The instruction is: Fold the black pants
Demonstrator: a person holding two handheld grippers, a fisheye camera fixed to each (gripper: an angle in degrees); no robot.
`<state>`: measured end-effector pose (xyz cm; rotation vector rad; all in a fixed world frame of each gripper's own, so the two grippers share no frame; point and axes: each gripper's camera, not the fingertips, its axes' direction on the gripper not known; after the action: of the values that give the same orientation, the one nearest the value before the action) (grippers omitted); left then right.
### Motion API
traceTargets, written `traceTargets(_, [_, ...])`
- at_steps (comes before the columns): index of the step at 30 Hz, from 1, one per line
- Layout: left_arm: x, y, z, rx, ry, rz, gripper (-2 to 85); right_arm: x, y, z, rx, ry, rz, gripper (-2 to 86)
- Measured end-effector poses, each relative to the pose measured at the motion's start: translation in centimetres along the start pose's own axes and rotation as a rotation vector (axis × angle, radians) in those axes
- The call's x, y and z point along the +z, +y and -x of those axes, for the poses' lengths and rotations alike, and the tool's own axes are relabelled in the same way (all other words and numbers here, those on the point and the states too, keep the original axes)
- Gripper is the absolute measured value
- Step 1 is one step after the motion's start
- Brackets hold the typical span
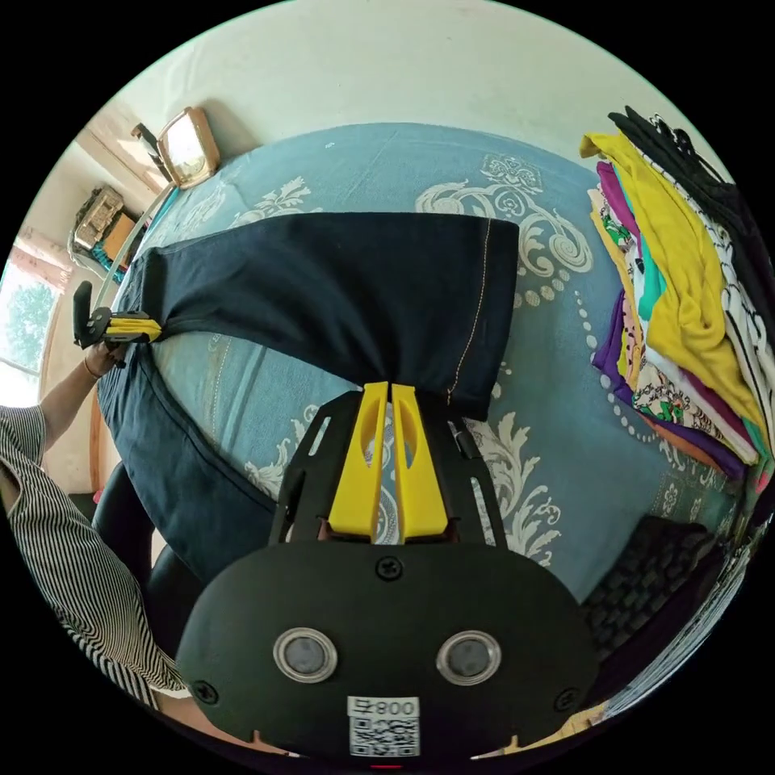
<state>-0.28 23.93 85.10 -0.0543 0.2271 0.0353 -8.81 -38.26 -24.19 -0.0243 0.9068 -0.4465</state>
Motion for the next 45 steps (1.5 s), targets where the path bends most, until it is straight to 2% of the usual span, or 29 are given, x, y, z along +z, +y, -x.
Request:
traceTargets(2, [0.2, -0.3, -0.2, 0.018, -0.012, 0.011, 0.5, -1.5, -0.5, -0.6, 0.058, 0.052, -0.082, 2.2])
traceTargets(5, [0.4, -0.8, -0.6, 0.042, -0.036, 0.025, 0.5, -3.2, -3.3, -1.5, 0.119, 0.083, -0.156, 7.9])
traceTargets(11, [0.9, -1.3, -0.2, 0.049, -0.017, 0.03, 0.6, -1.8, -11.7, -2.1, 0.126, 0.221, -0.066, 9.5])
traceTargets(13, [1.1, -1.4, 0.0, 0.046, -0.012, 0.024, 0.6, -0.2, -13.4, -3.4, 0.17, 0.2, 0.036, 10.1])
traceTargets(15, [1.3, -1.3, 0.2, 0.047, -0.01, 0.016, 0.5, 0.2, -13.4, -4.0, 0.203, 0.124, 0.08, 10.9])
traceTargets(21, [1.7, -1.3, 1.0, 0.04, 0.008, 0.003, 0.5, -3.7, -8.4, -3.7, 0.253, 0.082, -0.061, 12.6])
traceTargets(27, [1.8, -1.5, 1.2, 0.035, -0.025, 0.012, 0.4, -1.7, -6.8, -4.2, 0.324, 0.07, 0.045, 11.6])
traceTargets(32, [1.0, -1.8, 2.7, -0.019, 0.025, -0.034, 0.4, -2.9, -10.0, -2.1, 0.207, 0.138, 0.141, 6.5])
traceTargets(38, [0.1, -2.5, 2.9, 0.015, 0.013, -0.079, 0.5, -10.4, -14.1, 1.0, 0.064, 0.237, 0.011, 4.5])
traceTargets(41, [2.3, -2.2, 3.7, -0.016, 0.056, -0.005, 0.5, -8.6, -13.8, 1.3, 0.061, 0.309, 0.091, 4.7])
traceTargets(43, [2.0, -1.4, 4.3, -0.031, 0.095, -0.027, 0.8, -4.7, -11.9, 0.0, 0.131, 0.263, 0.183, 5.5])
traceTargets(45, [1.5, -0.9, 4.4, -0.016, 0.098, -0.04, 1.1, -2.9, -10.5, -1.3, 0.198, 0.187, 0.198, 6.5])
